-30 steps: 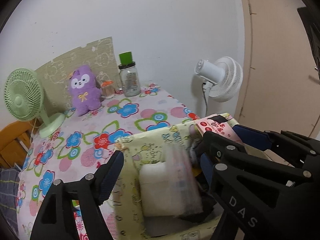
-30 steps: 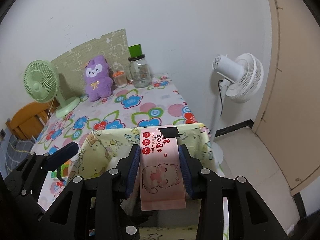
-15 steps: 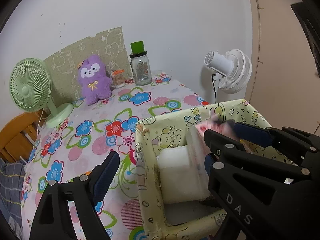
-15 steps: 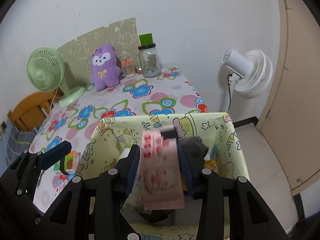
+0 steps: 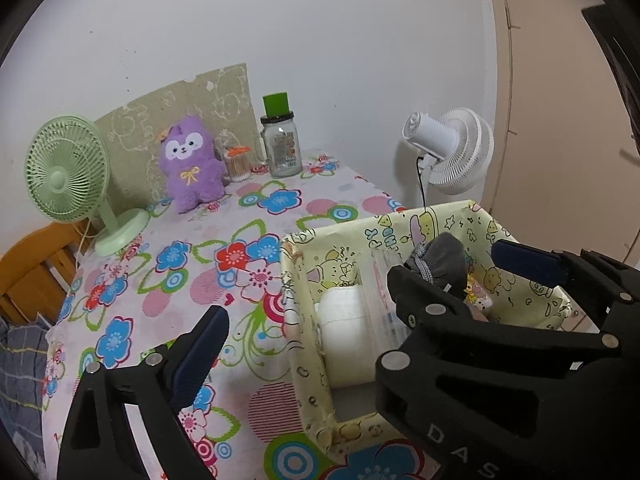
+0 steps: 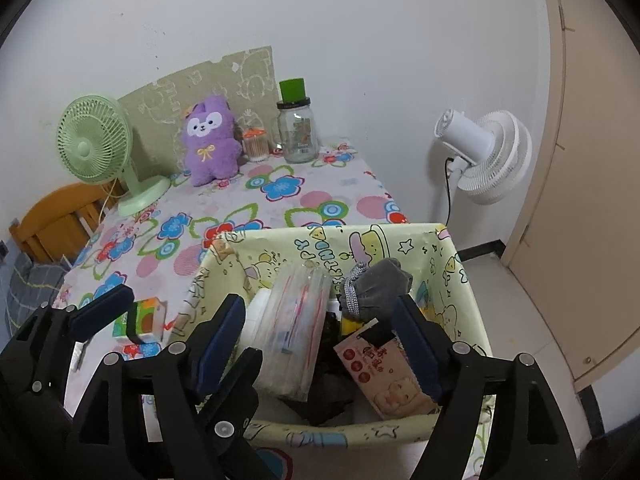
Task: Organize soft objects
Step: 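Lower the clear bag and pink packet into the box and open both tools, then withdraw both tools from the box toward the green tissue pack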
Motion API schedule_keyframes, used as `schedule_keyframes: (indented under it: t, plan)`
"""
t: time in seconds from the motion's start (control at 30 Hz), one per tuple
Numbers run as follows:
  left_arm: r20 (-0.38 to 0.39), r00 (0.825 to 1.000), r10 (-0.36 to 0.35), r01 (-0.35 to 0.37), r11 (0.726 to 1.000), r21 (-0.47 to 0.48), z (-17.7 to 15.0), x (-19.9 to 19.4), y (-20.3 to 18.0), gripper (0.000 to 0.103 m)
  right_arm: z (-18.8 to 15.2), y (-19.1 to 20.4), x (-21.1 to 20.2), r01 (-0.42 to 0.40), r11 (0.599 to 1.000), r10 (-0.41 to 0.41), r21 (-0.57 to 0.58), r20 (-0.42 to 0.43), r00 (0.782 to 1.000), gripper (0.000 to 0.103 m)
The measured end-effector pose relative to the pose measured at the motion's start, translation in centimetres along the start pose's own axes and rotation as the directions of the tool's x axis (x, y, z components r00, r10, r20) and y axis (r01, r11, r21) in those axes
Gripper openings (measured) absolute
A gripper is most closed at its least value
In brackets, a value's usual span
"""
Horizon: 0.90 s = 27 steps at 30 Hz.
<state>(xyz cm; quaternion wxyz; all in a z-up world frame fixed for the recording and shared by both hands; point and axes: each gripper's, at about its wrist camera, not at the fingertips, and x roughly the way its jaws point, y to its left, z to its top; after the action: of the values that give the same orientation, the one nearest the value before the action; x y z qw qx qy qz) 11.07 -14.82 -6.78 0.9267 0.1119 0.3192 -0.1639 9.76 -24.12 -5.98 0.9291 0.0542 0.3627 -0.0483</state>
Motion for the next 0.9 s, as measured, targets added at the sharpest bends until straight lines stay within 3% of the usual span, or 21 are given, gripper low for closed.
schedule_keyframes:
  t: [0.9]
  plan:
    - [0.114,0.992,0.048,-0.044,0.998,-0.035,-1.5,-7.4,2.9,0.103,-0.9,4.5,-7.2,0.002,0.999,0.004,-0.049,0.134,0.991,0.099]
